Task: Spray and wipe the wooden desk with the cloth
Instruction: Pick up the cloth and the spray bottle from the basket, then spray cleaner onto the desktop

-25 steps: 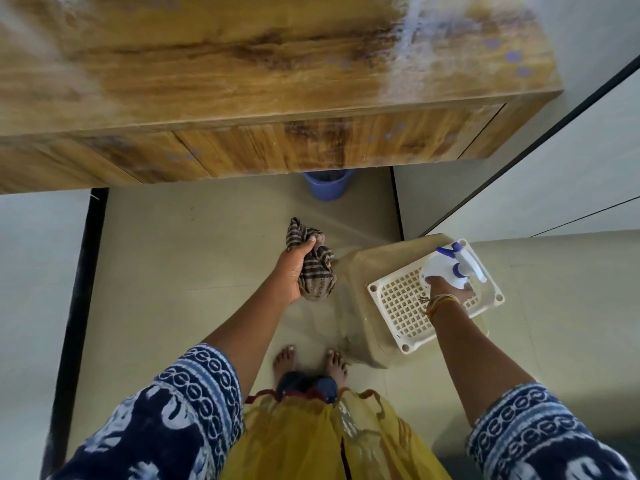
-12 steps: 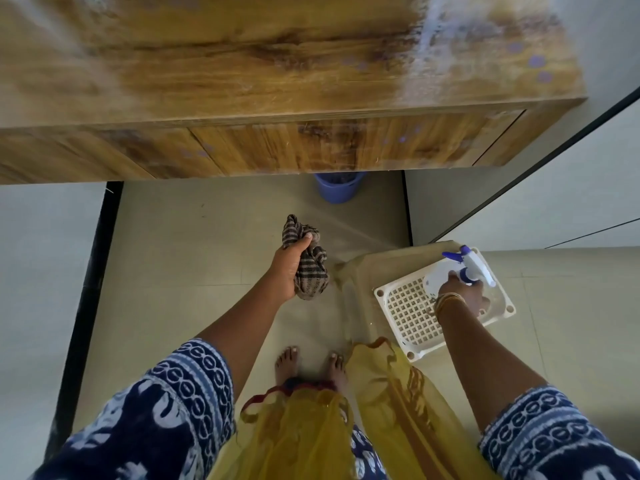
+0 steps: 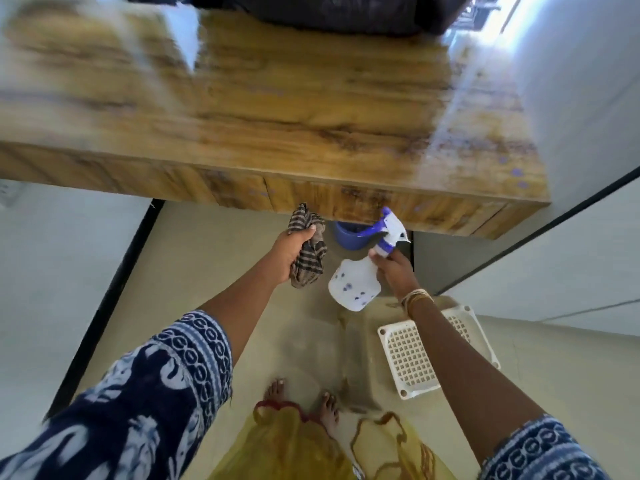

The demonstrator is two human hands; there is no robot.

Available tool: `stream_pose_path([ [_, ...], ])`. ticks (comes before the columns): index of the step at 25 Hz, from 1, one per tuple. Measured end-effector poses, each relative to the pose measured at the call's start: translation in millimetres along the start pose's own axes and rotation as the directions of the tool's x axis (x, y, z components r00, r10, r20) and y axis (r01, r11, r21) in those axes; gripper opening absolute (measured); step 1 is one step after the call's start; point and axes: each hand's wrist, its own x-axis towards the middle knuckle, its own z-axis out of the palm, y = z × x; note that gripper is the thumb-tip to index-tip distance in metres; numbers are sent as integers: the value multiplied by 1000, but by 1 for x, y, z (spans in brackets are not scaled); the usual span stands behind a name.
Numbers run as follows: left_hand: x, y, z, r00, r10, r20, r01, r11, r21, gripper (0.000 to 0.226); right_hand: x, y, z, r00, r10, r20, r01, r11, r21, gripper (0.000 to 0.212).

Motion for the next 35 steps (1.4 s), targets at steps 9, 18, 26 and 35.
stream_pose_path([
  [9, -36, 144, -117, 973, 204, -104, -222, 955, -197, 28, -8, -150, 140, 913, -61, 403, 140, 976, -169, 14],
  [18, -33, 261, -257, 929, 311, -202, -351, 912, -212, 43, 21, -226, 286, 827, -39, 561, 69, 997, -32, 15],
  [26, -12, 330, -327, 926, 327, -187, -363, 908, -212, 38, 50, -277, 378, 842, -25, 540, -3, 999, 51, 22],
  [35, 51, 379, -350, 926, 350, -139, -377, 846, -377, 38, 119, -336, 425, 753, -38, 657, 18, 999, 37, 28],
])
